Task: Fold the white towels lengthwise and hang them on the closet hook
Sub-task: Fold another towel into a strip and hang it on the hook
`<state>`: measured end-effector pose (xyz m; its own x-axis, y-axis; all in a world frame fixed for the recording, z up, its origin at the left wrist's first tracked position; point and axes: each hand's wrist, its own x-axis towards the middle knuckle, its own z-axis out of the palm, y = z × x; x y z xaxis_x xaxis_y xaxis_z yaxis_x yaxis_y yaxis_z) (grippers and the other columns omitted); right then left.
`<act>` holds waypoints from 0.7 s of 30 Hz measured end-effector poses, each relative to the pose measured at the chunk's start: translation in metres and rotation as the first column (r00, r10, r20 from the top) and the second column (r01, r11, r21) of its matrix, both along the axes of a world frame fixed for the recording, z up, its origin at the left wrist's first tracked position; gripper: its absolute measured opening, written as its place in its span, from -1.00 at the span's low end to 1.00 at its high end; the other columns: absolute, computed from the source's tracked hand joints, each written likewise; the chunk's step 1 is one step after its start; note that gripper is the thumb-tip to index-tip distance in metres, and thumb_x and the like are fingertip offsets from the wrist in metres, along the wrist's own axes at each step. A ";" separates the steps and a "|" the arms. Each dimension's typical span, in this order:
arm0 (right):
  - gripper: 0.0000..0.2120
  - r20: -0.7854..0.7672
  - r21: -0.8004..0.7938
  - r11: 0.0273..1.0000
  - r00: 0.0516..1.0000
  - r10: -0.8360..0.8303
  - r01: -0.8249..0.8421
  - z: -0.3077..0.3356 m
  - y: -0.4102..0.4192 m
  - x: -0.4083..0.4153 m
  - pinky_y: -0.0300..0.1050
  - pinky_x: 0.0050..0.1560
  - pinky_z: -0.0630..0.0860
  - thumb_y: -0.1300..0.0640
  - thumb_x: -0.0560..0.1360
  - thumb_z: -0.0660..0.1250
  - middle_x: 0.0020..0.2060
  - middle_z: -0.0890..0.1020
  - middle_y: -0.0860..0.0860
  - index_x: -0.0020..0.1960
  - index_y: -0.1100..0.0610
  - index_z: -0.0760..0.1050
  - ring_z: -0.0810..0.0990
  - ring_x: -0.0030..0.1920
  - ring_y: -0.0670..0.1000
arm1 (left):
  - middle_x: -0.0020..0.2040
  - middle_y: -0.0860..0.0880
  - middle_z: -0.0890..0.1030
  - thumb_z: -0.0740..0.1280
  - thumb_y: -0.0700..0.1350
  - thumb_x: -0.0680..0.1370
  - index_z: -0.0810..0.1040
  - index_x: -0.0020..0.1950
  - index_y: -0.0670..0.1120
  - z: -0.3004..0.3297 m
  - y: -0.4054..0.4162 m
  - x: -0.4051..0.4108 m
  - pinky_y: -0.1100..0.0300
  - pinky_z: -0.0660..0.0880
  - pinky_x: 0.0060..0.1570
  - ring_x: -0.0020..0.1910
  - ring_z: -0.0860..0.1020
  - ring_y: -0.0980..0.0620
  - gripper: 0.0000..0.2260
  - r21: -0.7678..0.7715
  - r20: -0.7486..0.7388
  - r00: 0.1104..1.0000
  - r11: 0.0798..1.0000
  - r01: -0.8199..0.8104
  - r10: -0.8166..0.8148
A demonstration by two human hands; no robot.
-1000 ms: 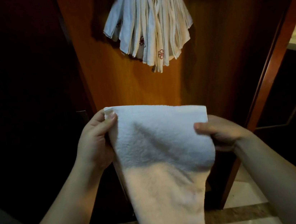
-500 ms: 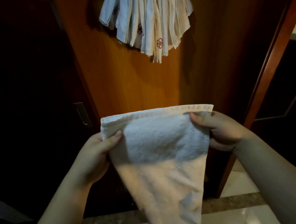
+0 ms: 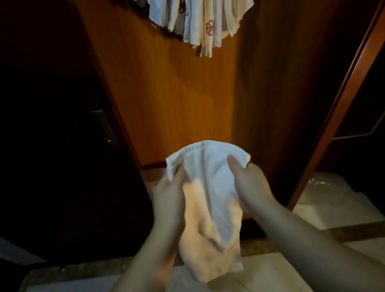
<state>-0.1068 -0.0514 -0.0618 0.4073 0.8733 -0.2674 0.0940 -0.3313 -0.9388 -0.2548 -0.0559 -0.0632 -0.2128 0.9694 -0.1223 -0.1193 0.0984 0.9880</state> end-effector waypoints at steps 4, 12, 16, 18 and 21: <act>-0.74 0.032 0.062 0.996 0.998 0.055 -0.057 -0.020 -0.030 -0.030 -0.36 -0.31 0.38 -0.29 0.60 0.15 -0.22 0.59 -0.22 -0.09 -0.16 0.44 0.58 -0.21 -0.22 | -0.20 0.21 0.67 0.23 0.06 0.64 0.61 -0.18 0.37 -0.013 -0.028 0.024 0.23 0.49 -0.20 -0.23 0.62 0.27 -0.71 0.003 -0.145 0.988 0.999 0.045 -0.044; -0.68 0.029 0.225 0.931 0.957 0.288 -0.287 -0.007 -0.035 -0.028 -0.66 -0.20 0.33 -0.23 0.63 0.10 -0.21 0.54 -0.59 0.28 -0.21 0.49 0.48 -0.06 -0.56 | -0.01 0.03 0.68 0.26 -0.18 0.65 0.60 0.17 -0.03 -0.011 -0.040 0.030 0.34 0.57 -0.01 0.05 0.63 0.14 -0.83 0.070 -0.167 0.982 0.992 0.106 -0.093; -0.70 0.025 0.235 0.917 0.945 0.326 -0.323 -0.001 -0.037 -0.026 -0.56 -0.17 0.43 -0.27 0.60 0.08 -0.16 0.61 -0.45 0.24 -0.26 0.46 0.54 -0.05 -0.48 | 0.06 0.02 0.68 0.25 -0.20 0.65 0.55 0.32 -0.12 -0.001 -0.039 0.026 0.32 0.53 0.12 0.06 0.62 0.24 -0.74 0.226 -0.203 0.977 0.967 0.115 -0.069; -0.53 0.036 0.240 0.899 0.929 0.369 -0.366 0.002 -0.038 -0.027 -0.53 -0.13 0.44 -0.33 0.54 0.05 -0.10 0.61 -0.38 0.33 -0.21 0.47 0.56 -0.02 -0.43 | 0.01 0.09 0.70 0.25 -0.18 0.65 0.56 0.32 -0.10 -0.001 -0.038 0.025 0.40 0.53 0.05 0.06 0.63 0.25 -0.75 0.237 -0.204 0.977 0.966 0.106 -0.057; -0.37 0.019 0.253 0.862 0.893 0.450 -0.440 0.003 -0.039 -0.026 -0.55 -0.08 0.44 -0.41 0.46 0.02 -0.06 0.62 -0.36 0.39 -0.15 0.45 0.56 0.05 -0.42 | 0.01 0.11 0.69 0.21 -0.17 0.68 0.50 0.38 -0.13 -0.003 -0.036 0.031 0.49 0.48 0.00 0.12 0.62 0.21 -0.72 0.225 -0.256 0.962 0.962 0.154 -0.095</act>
<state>-0.1332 -0.0905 -0.0590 -0.0461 0.9985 -0.0301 0.1386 -0.0235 -0.9901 -0.2240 -0.0923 -0.0659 -0.0825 0.9841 0.1575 0.1232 -0.1468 0.9815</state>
